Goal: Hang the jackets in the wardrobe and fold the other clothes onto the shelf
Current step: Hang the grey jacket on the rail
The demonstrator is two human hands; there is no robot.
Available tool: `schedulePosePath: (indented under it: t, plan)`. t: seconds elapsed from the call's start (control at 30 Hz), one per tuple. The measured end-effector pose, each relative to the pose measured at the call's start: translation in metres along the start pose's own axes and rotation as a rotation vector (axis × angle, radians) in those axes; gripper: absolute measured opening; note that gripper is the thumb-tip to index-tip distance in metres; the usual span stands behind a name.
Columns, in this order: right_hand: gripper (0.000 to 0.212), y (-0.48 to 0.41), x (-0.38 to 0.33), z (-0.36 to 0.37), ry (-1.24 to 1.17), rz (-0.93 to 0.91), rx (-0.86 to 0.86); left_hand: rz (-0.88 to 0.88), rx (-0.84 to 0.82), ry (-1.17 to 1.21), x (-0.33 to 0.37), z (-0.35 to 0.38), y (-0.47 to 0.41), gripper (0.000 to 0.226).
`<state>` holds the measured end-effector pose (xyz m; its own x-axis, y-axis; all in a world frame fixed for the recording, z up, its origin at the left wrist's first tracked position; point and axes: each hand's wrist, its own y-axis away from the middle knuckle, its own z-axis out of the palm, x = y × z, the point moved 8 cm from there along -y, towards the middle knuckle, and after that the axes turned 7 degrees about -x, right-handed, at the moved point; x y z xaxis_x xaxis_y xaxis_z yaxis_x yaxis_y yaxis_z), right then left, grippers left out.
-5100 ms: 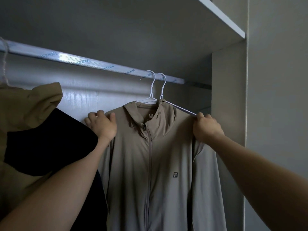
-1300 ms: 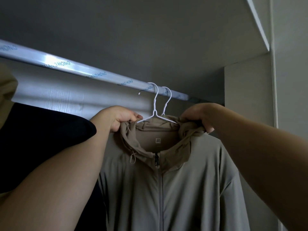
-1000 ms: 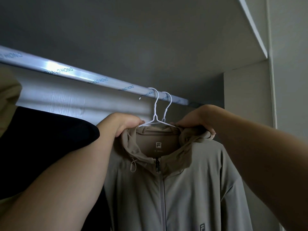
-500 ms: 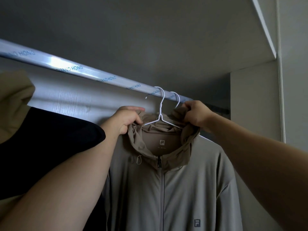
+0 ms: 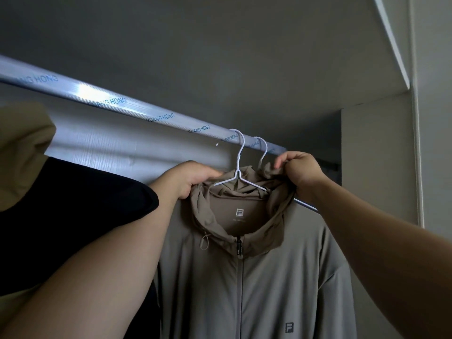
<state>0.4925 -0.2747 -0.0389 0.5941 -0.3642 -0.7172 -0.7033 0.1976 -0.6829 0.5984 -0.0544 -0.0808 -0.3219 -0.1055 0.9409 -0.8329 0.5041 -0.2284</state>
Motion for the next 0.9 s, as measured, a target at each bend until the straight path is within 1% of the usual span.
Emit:
schedulePosePath:
  t: [0.07, 0.13, 0.2, 0.23, 0.27, 0.3, 0.33, 0.37, 0.4, 0.43, 0.5, 0.53, 0.57, 0.6, 0.63, 0.67, 0.77, 0.8, 0.9]
  plan:
    - [0.051, 0.000, 0.002, -0.001, 0.192, 0.009, -0.031, 0.082, 0.030, 0.071, 0.003, -0.002, -0.002, 0.030]
    - [0.039, 0.001, 0.006, 0.001, 0.328, 0.079, -0.072, 0.138, 0.071, 0.122, 0.005, -0.007, -0.004, 0.035]
    - [0.021, 0.004, 0.014, 0.006, 0.255, 0.206, -0.129, 0.153, 0.137, 0.128, 0.005, -0.013, -0.005, 0.034]
    - [0.018, 0.006, 0.016, 0.009, 0.206, 0.269, -0.149, 0.146, 0.159, 0.117, 0.004, -0.015, -0.005, 0.034]
    - [0.023, 0.006, 0.017, 0.011, 0.191, 0.314, -0.156, 0.129, 0.163, 0.091, 0.003, -0.014, -0.004, 0.031]
    - [0.039, 0.005, 0.017, 0.011, 0.252, 0.339, -0.152, 0.108, 0.151, 0.056, 0.002, -0.012, -0.004, 0.026]
    - [0.057, 0.003, 0.015, 0.009, 0.377, 0.355, -0.137, 0.082, 0.128, 0.021, 0.000, -0.009, -0.002, 0.021]
    - [0.071, 0.003, 0.013, 0.009, 0.502, 0.367, -0.138, 0.059, 0.102, -0.007, -0.001, -0.005, -0.001, 0.019]
    - [0.075, 0.004, 0.012, 0.011, 0.583, 0.394, -0.156, 0.042, 0.082, -0.031, -0.001, -0.002, 0.001, 0.020]
    - [0.074, 0.005, 0.013, 0.013, 0.610, 0.444, -0.197, 0.032, 0.069, -0.051, 0.000, 0.000, 0.002, 0.024]
    - [0.062, 0.013, 0.018, 0.016, 0.620, 0.582, -0.306, 0.034, 0.051, -0.063, 0.002, 0.002, 0.004, 0.035]
    - [0.053, 0.018, 0.021, 0.018, 0.622, 0.635, -0.355, 0.039, 0.047, -0.048, 0.002, 0.002, 0.004, 0.038]
    - [0.041, 0.019, 0.022, 0.020, 0.611, 0.651, -0.378, 0.046, 0.050, -0.030, 0.002, 0.001, 0.003, 0.039]
    - [0.029, 0.017, 0.022, 0.021, 0.590, 0.619, -0.384, 0.054, 0.058, -0.015, 0.002, -0.001, 0.001, 0.037]
    - [0.023, 0.014, 0.019, 0.023, 0.563, 0.562, -0.387, 0.058, 0.061, 0.003, 0.002, -0.002, 0.000, 0.033]
    - [0.026, 0.012, 0.015, 0.026, 0.529, 0.493, -0.393, 0.055, 0.052, 0.026, 0.001, -0.002, -0.001, 0.027]
    - [0.048, 0.007, 0.011, 0.034, 0.419, 0.309, -0.409, 0.048, 0.002, 0.063, 0.000, 0.002, -0.001, 0.014]
    - [0.052, 0.006, 0.009, 0.035, 0.407, 0.246, -0.385, 0.056, -0.005, 0.057, 0.000, 0.002, -0.003, 0.018]
    - [0.056, 0.001, 0.008, 0.029, 0.352, 0.149, -0.312, 0.079, 0.022, 0.018, 0.002, 0.002, -0.005, 0.045]
